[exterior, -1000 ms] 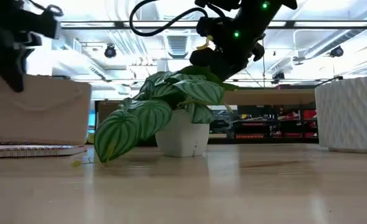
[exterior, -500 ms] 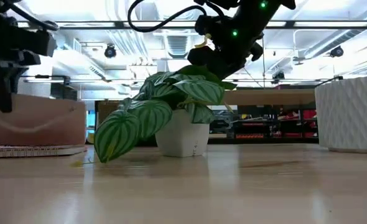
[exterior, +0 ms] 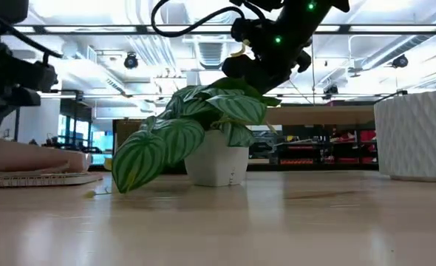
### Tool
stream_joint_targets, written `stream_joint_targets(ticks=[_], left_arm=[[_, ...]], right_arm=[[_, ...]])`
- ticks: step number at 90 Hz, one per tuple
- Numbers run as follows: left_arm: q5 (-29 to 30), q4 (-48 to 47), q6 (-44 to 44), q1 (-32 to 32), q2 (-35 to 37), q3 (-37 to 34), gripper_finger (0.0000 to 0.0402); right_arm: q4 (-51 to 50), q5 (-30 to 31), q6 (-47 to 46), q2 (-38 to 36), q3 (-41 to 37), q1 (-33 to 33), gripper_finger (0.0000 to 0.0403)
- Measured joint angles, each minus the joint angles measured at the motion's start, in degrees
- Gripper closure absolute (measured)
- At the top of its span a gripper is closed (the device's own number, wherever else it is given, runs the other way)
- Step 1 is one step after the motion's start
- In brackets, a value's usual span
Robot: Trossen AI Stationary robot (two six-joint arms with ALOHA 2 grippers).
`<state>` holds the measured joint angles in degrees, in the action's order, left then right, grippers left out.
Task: Stock shelves
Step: Remove the white notebook from the black mesh bookshelf
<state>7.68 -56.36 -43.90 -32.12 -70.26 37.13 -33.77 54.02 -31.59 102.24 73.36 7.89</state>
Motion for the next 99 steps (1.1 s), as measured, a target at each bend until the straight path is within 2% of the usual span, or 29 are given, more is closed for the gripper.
stream_joint_targets(ticks=[16,52,99], left_arm=[[0.4,4.5,6.5,0.0,0.0,-1.5,0.0392],[0.8,5.0,13.3,0.0,0.0,-1.3,0.0392],[1.1,3.2,11.3,0.0,0.0,-1.3,0.0392]], right_arm=[[0.0,0.0,0.0,0.0,0.0,0.0,0.0373],[0.2,0.0,0.2,0.0,0.0,-0.1,0.0376],[0.2,0.0,0.2,0.0,0.0,-0.1,0.0375]])
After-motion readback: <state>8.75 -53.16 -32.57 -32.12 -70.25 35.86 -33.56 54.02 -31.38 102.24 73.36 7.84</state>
